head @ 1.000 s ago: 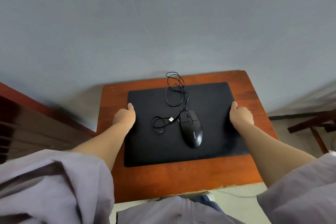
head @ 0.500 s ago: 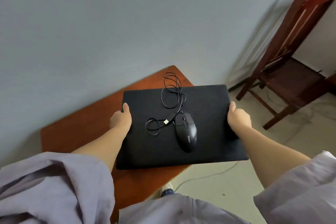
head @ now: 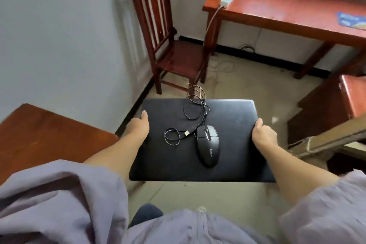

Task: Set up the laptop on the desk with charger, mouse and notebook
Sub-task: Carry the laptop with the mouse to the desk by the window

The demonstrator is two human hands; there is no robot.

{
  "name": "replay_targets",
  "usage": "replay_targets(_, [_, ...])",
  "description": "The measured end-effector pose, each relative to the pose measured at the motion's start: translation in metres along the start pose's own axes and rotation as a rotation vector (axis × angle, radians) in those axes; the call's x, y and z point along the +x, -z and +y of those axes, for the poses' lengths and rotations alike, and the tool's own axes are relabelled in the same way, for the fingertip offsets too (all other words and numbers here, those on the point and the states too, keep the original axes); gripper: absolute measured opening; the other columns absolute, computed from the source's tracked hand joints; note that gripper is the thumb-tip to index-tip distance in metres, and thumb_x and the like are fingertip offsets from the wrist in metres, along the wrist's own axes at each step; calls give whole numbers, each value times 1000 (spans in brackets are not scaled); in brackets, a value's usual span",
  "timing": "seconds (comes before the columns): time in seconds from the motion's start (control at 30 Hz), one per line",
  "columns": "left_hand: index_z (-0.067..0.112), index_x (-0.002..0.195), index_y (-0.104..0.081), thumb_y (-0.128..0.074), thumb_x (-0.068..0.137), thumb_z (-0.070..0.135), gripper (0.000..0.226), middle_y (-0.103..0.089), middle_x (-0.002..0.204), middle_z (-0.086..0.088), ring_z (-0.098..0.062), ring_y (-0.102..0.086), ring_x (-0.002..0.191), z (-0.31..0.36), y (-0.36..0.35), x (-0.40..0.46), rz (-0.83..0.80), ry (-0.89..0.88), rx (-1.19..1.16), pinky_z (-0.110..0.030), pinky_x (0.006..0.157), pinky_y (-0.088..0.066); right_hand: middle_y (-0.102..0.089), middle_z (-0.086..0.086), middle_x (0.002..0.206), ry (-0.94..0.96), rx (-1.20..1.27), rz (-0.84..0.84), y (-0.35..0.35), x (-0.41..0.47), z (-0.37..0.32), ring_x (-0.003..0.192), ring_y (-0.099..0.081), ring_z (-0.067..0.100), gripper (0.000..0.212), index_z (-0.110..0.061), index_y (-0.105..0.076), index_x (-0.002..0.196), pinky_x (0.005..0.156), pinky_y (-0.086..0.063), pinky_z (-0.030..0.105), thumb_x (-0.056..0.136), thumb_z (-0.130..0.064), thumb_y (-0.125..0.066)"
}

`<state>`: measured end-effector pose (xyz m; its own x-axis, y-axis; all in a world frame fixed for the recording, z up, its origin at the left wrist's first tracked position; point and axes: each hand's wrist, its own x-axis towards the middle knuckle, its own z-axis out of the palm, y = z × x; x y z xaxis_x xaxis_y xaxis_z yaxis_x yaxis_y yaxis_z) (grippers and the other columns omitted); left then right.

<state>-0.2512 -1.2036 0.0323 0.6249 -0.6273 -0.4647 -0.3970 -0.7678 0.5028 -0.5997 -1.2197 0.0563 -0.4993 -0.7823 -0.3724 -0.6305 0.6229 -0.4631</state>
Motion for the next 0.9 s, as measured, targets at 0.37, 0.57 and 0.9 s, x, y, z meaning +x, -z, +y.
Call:
replay_targets(0.37, [-6,116,-55,-27,96,51,66,-59,121,-23,-40,-54,111,168,-146,-21,-179,-251,164,-43,94,-43,-47,31,134,-352,77,126,91,103,89,123,-44,43,68,10,-47,125,104,-32,46,97,-43,-16])
replay_targets(0.57, [-8,117,-54,-28,97,49,67,-57,125,-25,-40,-52,115,267,-200,23,-202,-314,195,-42,97,-41,-47,33,133,-351,100,133,107,205,63,125,-42,44,64,14,-46,125,106,-31,47,100,-38,-18])
replay_targets(0.9, [-9,117,-56,-27,96,50,69,-57,125,-27,-41,-52,116,482,-271,90,-235,-460,282,-41,96,-41,-50,31,131,-459,145,197,170,374,-5,122,-46,44,66,11,-49,123,102,-36,47,99,-41,-17])
